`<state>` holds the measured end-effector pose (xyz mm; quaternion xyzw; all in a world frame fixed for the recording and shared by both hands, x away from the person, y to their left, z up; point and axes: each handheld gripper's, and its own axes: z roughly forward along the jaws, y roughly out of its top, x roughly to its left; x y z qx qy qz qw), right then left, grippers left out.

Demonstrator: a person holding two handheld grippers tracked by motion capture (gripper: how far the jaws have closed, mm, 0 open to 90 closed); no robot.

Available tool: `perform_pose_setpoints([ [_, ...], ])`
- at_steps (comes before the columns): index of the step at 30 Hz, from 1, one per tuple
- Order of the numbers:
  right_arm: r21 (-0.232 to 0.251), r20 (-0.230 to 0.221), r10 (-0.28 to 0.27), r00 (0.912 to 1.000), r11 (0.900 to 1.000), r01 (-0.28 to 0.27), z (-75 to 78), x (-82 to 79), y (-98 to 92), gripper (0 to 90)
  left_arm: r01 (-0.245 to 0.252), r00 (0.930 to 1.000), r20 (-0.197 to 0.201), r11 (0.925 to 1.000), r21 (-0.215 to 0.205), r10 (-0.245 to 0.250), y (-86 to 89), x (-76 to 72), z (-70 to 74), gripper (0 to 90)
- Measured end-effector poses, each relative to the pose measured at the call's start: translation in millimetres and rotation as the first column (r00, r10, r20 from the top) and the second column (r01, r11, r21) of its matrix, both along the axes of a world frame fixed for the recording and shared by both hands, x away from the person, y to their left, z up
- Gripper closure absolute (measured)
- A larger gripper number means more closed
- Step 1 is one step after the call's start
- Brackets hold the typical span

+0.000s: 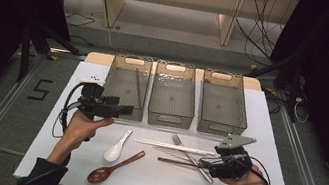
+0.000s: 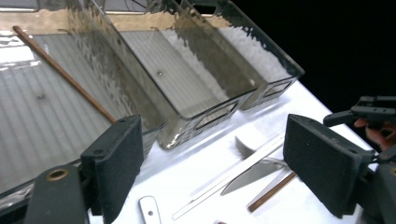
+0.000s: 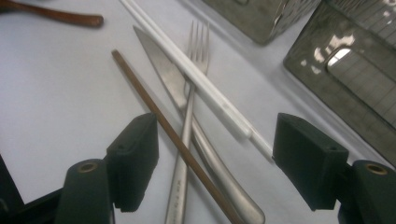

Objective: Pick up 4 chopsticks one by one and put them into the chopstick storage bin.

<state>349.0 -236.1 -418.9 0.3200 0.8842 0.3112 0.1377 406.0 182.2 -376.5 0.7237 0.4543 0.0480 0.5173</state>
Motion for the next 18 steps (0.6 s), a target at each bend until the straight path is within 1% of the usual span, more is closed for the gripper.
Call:
perform_pose_setpoints([
  [1, -0.015, -0.005, 0.005, 1.0, 1.0, -0.005, -1.1, 0.8, 0.0, 33.6, 0.0, 1.0, 0.0, 1.0, 0.0, 0.0, 0.0, 0.0, 0.0, 19.8],
  [2, -0.028, -0.014, 0.009, 0.9999, 1.0, -0.009, -2.2, 1.3, 0.3, 34.4, 0.019, 0.9998, 0.005, 0.9998, -0.007, -0.019, -1.0, -4.6, -3.1, 19.7],
  [3, -0.028, -0.014, 0.009, 0.9999, 1.0, -0.009, -2.2, 1.3, 0.3, 34.4, 0.019, 0.9998, 0.005, 0.9998, -0.007, -0.019, -1.0, -4.6, -3.1, 19.3],
  [4, -0.053, -0.03, 0.019, 0.9994, 0.998, -0.02, -4.7, 2.0, 0.4, 36.3, 0.028, 0.9995, 0.016, 0.9996, 0.007, -0.028, -3.8, -10.3, -5.8, 18.8],
  [5, -0.07, -0.04, 0.022, 0.999, 0.997, -0.024, -5.5, 2.2, -0.2, 37.2, 0.028, 0.9995, 0.016, 0.9996, 0.007, -0.028, -3.8, -10.3, -5.8, 18.8],
  [6, -0.081, -0.044, 0.029, 0.9986, 0.996, -0.032, -6.9, 2.4, -1.1, 38.3, 0.044, 0.9988, 0.02, 0.999, 0.0, -0.044, -5.8, -15.9, -9.2, 18.8],
  [7, -0.09, -0.047, 0.031, 0.9984, 0.995, -0.035, -8.1, 2.1, -2.1, 39.1, 0.044, 0.9988, 0.02, 0.999, 0.0, -0.044, -5.8, -15.9, -9.2, 18.7],
  [8, -0.102, -0.05, 0.031, 0.9983, 0.994, -0.036, -9.0, 2.1, -3.3, 39.8, 0.052, 0.9983, 0.027, 0.9986, 0.014, -0.052, -7.8, -20.1, -12.6, 18.6],
  [9, -0.115, -0.059, 0.033, 0.9977, 0.993, -0.04, -9.9, 2.0, -4.6, 40.3, 0.052, 0.9983, 0.027, 0.9986, 0.014, -0.052, -7.8, -20.1, -12.6, 18.6],
  [10, -0.129, -0.06, 0.032, 0.9977, 0.991, -0.04, -11.0, 1.7, -5.9, 41.1, 0.049, 0.9984, 0.026, 0.9987, 0.013, -0.05, -8.4, -23.3, -15.6, 18.6],
  [11, -0.139, -0.064, 0.031, 0.9975, 0.989, -0.04, -11.9, 1.6, -7.3, 41.6, 0.049, 0.9984, 0.026, 0.9987, 0.013, -0.05, -8.4, -23.3, -15.6, 18.6],
  [12, -0.146, -0.063, 0.03, 0.9975, 0.988, -0.039, -12.8, 1.8, -8.9, 42.4, 0.053, 0.9982, 0.029, 0.9986, 0.005, -0.053, -8.5, -27.0, -18.3, 18.6],
  [13, -0.146, -0.063, 0.03, 0.9975, 0.988, -0.039, -12.8, 1.8, -8.9, 42.4, 0.053, 0.9982, 0.029, 0.9986, 0.005, -0.053, -8.5, -27.0, -18.3, 18.6],
  [14, -0.159, -0.071, 0.029, 0.997, 0.987, -0.04, -14.1, 1.5, -11.1, 43.3, 0.059, 0.9977, 0.033, 0.9983, 0.005, -0.059, -9.7, -30.7, -21.4, 18.6],
  [15, -0.168, -0.072, 0.03, 0.997, 0.985, -0.041, -14.8, 1.5, -11.5, 43.8, 0.059, 0.9977, 0.033, 0.9983, 0.005, -0.059, -9.7, -30.7, -21.4, 18.6],
  [16, -0.176, -0.074, 0.031, 0.9968, 0.983, -0.043, -15.5, 1.4, -11.5, 44.5, 0.067, 0.9971, 0.036, 0.9977, 0.014, -0.067, -11.1, -33.6, -25.2, 18.6],
  [17, -0.188, -0.071, 0.036, 0.9969, 0.981, -0.048, -16.1, 1.7, -11.4, 45.4, 0.067, 0.9971, 0.036, 0.9977, 0.014, -0.067, -11.1, -33.6, -25.2, 18.6],
  [18, -0.194, -0.069, 0.039, 0.9969, 0.98, -0.052, -17.0, 1.9, -11.0, 46.3, 0.072, 0.9968, 0.035, 0.9973, 0.01, -0.073, -12.7, -36.2, -29.7, 18.6],
])
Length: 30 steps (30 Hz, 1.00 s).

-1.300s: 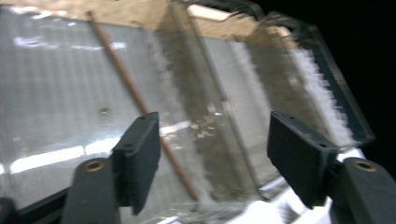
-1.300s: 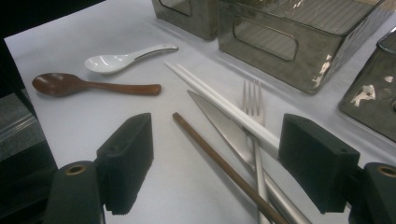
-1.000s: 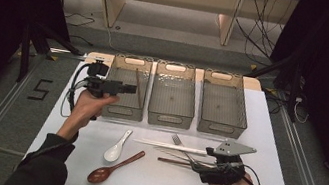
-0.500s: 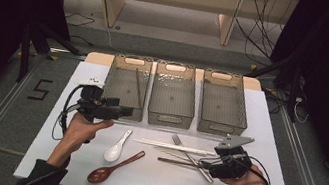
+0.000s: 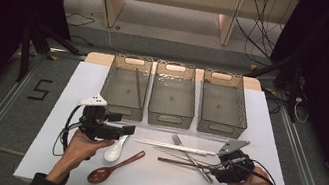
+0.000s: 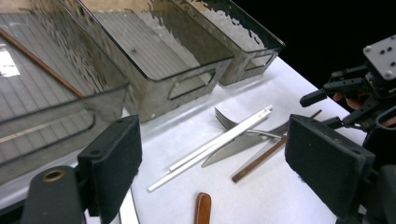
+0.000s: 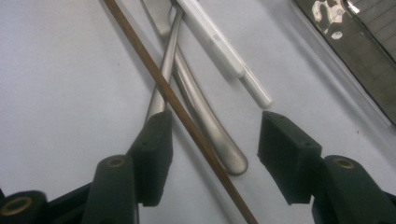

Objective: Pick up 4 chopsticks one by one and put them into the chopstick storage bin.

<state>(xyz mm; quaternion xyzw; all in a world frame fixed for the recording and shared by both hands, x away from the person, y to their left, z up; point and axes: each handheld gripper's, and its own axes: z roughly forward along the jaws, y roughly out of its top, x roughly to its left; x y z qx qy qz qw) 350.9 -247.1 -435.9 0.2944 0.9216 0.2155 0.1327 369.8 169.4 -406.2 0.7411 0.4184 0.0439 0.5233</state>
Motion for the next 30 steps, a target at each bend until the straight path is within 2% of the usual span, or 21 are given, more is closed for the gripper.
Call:
perform_pose_setpoints([
  [4, -0.029, -0.007, 0.018, 0.9998, 0.999, -0.018, -3.9, -1.1, 3.2, 48.9, 0.013, 0.9999, -0.008, 0.9999, 0.005, -0.013, -2.0, -4.4, -6.1, 18.4],
  [10, -0.097, -0.006, 0.044, 0.999, 0.994, -0.044, -9.4, -2.5, 8.4, 53.8, 0.003, 0.9999, -0.012, 0.9999, 0.017, -0.003, -1.9, -7.9, -10.8, 18.5],
  [16, -0.131, -0.002, 0.069, 0.9976, 0.989, -0.069, -12.8, -2.1, 9.6, 58.7, 0.002, 0.9999, -0.015, 0.9999, 0.016, -0.002, 1.1, -9.4, -11.4, 18.5],
  [22, -0.159, -0.003, 0.097, 0.9953, 0.983, -0.096, -15.9, -3.3, 11.0, 70.1, 0.0, 0.9997, -0.024, 0.9998, 0.021, 0.001, 2.9, -9.5, -13.8, 18.5],
  [26, -0.179, -0.017, 0.143, 0.9896, 0.973, -0.144, -17.4, -5.7, 12.0, 81.9, 0.002, 0.9996, -0.027, 0.9998, 0.018, -0.001, 2.1, -9.6, -14.4, 18.5],
  [30, -0.184, -0.032, 0.187, 0.9818, 0.964, -0.19, -17.5, -8.4, 14.0, 85.5, 0.006, 0.9995, -0.03, 0.9998, 0.019, -0.005, 1.0, -9.5, -15.4, 18.5],
])
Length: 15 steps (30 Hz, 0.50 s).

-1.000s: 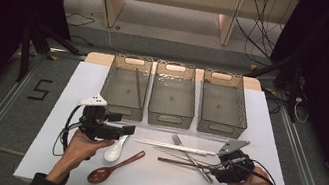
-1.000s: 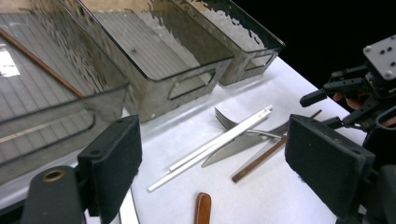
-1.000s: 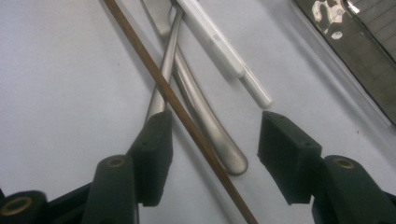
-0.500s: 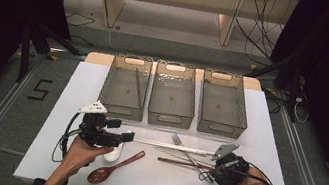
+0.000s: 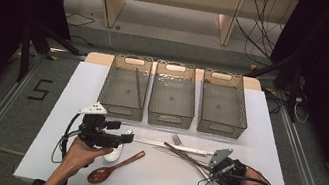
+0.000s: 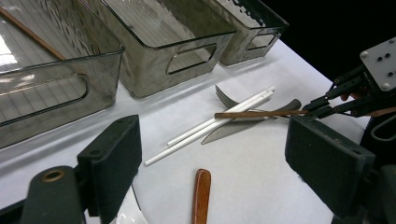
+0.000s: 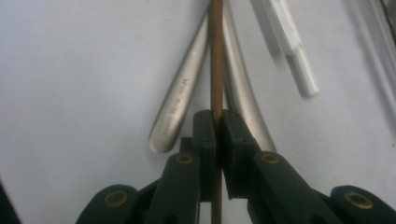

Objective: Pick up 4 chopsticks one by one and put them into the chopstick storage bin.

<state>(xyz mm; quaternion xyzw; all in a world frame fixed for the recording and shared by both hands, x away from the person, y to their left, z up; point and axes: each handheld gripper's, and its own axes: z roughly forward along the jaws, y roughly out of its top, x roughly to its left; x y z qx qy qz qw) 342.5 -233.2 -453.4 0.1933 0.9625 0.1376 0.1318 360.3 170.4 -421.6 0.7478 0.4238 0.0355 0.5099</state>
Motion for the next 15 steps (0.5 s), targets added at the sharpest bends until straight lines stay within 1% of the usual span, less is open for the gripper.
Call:
perform_pose_setpoints([
  [1, -0.001, -0.006, 0.016, 0.9999, 1.0, -0.016, 0.7, -0.8, 0.0, 85.7, 0.0, 1.0, 0.0, 1.0, 0.0, 0.0, 0.0, 0.0, 0.0, 18.5],
  [4, 0.003, 0.004, 0.024, 0.9997, 1.0, -0.024, 4.8, -2.7, 0.1, 86.0, 0.0, 1.0, 0.0, 1.0, -0.002, 0.0, -0.1, 0.1, -0.1, 18.5],
  [10, 0.061, 0.039, 0.017, 0.9991, 0.998, -0.019, 17.3, -5.3, -1.6, 86.1, -0.008, 1.0, -0.002, 1.0, -0.004, 0.008, 0.8, 0.3, 0.0, 18.5],
  [13, 0.108, 0.058, 0.004, 0.9983, 0.994, -0.011, 21.3, -5.4, -0.7, 86.1, -0.01, 0.9999, -0.003, 0.9999, -0.005, 0.01, 1.1, 0.5, 0.2, 18.5],
  [14, 0.13, 0.063, -0.008, 0.998, 0.992, 0.0, 22.5, -5.5, -0.1, 86.1, -0.02, 0.9998, -0.006, 0.9997, -0.011, 0.02, 0.9, 0.5, 0.0, 18.5],
  [15, 0.13, 0.063, -0.008, 0.998, 0.992, 0.0, 22.5, -5.5, -0.1, 86.1, -0.02, 0.9998, -0.006, 0.9997, -0.011, 0.02, 0.9, 0.5, 0.0, 18.5],
])
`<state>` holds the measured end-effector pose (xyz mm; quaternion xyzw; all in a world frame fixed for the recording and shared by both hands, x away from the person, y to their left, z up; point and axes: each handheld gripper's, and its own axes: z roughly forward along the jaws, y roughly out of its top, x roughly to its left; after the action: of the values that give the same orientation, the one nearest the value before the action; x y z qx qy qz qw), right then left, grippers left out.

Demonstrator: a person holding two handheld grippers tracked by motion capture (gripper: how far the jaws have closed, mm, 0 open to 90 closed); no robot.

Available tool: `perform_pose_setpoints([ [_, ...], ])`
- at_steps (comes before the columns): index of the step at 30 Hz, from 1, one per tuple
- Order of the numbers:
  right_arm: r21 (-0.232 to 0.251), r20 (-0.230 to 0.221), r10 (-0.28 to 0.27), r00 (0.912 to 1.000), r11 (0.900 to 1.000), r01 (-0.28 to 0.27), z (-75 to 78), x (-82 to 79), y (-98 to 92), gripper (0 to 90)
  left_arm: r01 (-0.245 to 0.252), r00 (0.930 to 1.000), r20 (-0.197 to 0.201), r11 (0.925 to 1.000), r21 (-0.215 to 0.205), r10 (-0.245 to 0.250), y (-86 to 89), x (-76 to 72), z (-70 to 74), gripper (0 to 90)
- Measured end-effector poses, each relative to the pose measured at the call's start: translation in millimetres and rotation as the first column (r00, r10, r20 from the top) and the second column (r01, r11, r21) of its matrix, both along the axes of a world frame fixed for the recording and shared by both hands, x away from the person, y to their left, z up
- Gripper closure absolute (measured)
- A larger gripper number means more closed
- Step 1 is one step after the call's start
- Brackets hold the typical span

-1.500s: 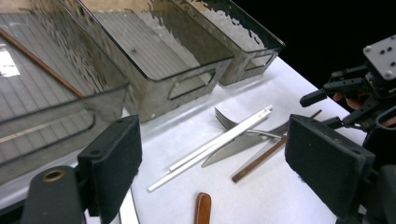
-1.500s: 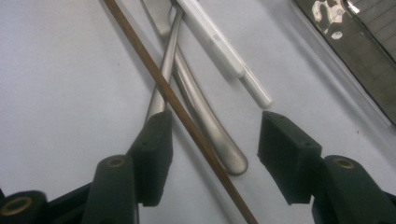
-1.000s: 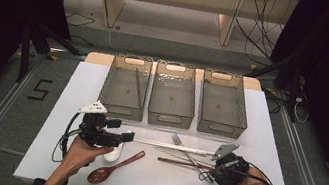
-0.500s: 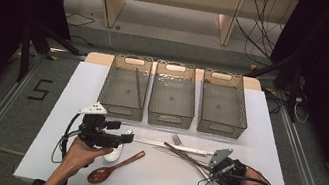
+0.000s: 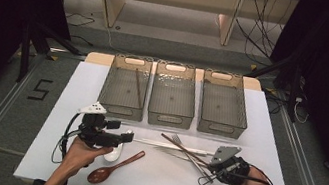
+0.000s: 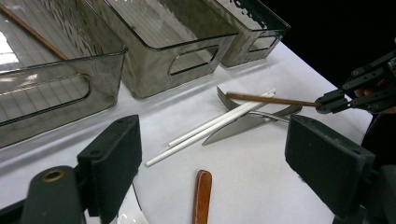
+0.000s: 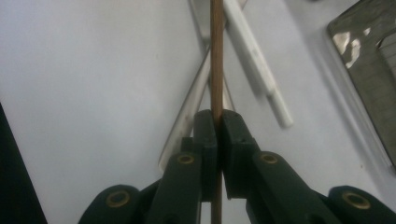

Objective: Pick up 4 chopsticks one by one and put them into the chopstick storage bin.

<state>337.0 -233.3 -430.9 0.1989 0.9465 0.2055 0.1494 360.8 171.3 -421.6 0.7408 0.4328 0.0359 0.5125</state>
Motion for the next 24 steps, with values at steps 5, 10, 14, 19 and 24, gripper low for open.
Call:
perform_pose_setpoints([
  [5, 0.127, 0.053, -0.097, 0.9938, 0.988, 0.09, 6.0, 0.1, 10.3, 86.1, -0.015, 0.9997, -0.018, 0.9999, -0.005, 0.015, -1.8, 0.4, -1.3, 18.5],
  [10, 0.193, 0.105, -0.165, 0.9808, 0.971, 0.142, 9.9, -2.7, 22.1, 86.1, -0.027, 0.9985, -0.047, 0.9996, -0.008, 0.027, -5.4, 0.7, -4.0, 18.5],
  [14, 0.223, 0.111, -0.186, 0.9763, 0.962, 0.157, 11.1, -5.3, 30.9, 86.1, -0.04, 0.997, -0.068, 0.9989, -0.024, 0.038, -9.3, 0.4, -6.1, 18.5],
  [19, 0.245, 0.124, -0.182, 0.9753, 0.958, 0.148, 8.6, -9.5, 43.9, 86.1, -0.056, 0.9939, -0.098, 0.9968, -0.058, 0.05, -16.9, -1.0, -8.2, 18.6],
  [24, 0.271, 0.126, -0.184, 0.9747, 0.952, 0.145, 8.3, -13.5, 56.2, 86.0, -0.054, 0.9935, -0.104, 0.9963, -0.067, 0.046, -25.1, -3.5, -7.9, 18.7],
])
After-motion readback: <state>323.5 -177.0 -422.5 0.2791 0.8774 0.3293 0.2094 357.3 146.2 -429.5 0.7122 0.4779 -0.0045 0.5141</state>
